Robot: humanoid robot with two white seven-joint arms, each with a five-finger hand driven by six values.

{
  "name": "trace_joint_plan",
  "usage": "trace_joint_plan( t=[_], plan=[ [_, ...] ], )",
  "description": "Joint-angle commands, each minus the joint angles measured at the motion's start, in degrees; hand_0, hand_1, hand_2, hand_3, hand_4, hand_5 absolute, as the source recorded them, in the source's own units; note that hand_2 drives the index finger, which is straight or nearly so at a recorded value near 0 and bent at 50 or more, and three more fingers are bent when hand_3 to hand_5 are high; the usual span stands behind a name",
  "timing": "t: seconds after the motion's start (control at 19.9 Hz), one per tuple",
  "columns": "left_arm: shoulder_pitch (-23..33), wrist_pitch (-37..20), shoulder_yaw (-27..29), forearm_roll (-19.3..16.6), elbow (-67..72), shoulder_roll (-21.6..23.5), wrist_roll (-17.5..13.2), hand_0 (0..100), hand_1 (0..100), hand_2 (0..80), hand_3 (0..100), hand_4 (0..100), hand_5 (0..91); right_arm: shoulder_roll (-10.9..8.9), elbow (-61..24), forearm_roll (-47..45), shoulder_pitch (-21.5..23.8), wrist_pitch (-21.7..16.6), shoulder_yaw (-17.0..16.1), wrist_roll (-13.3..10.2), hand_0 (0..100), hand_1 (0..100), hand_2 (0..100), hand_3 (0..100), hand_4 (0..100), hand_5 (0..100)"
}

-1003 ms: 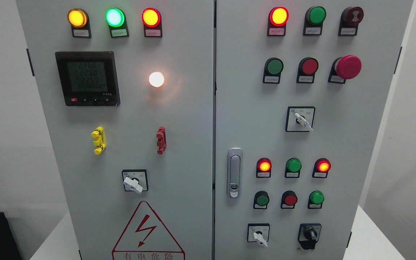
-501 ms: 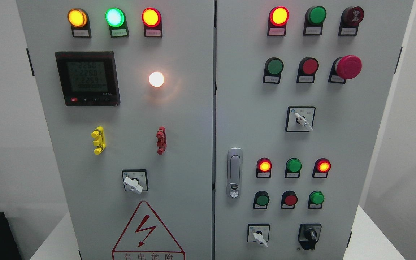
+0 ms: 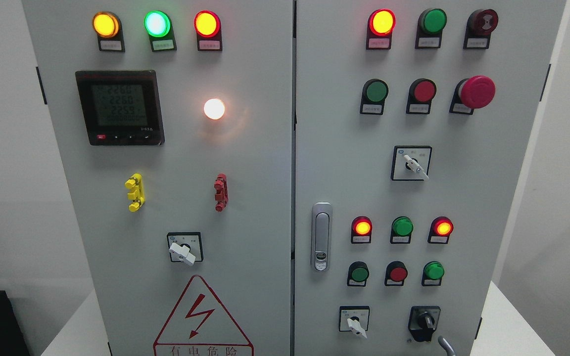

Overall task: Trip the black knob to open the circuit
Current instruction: 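Raise the right hand up to the black rotary knob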

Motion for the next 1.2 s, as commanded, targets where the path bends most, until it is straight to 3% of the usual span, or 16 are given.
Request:
trace_joint_plan(
  t=[0.0,1.15],
  plan=[
    [-0.03,0.07,0.05,0.14,0.06,-0.05,0.02,12,39,0.0,0,0,0.0,-0.22,-1.39,-0.18,-0.79,-0.26,-0.11,0.29,81,86,0,100,96,87],
    [-0.11,0.07,0.05,0.14,0.06,-0.14,0.02,12,39,0.0,0,0,0.0,-0.40,-1.13,0.44,-1.31,-0.18,1.91,0.37,80,86,0,100,96,87]
  ],
)
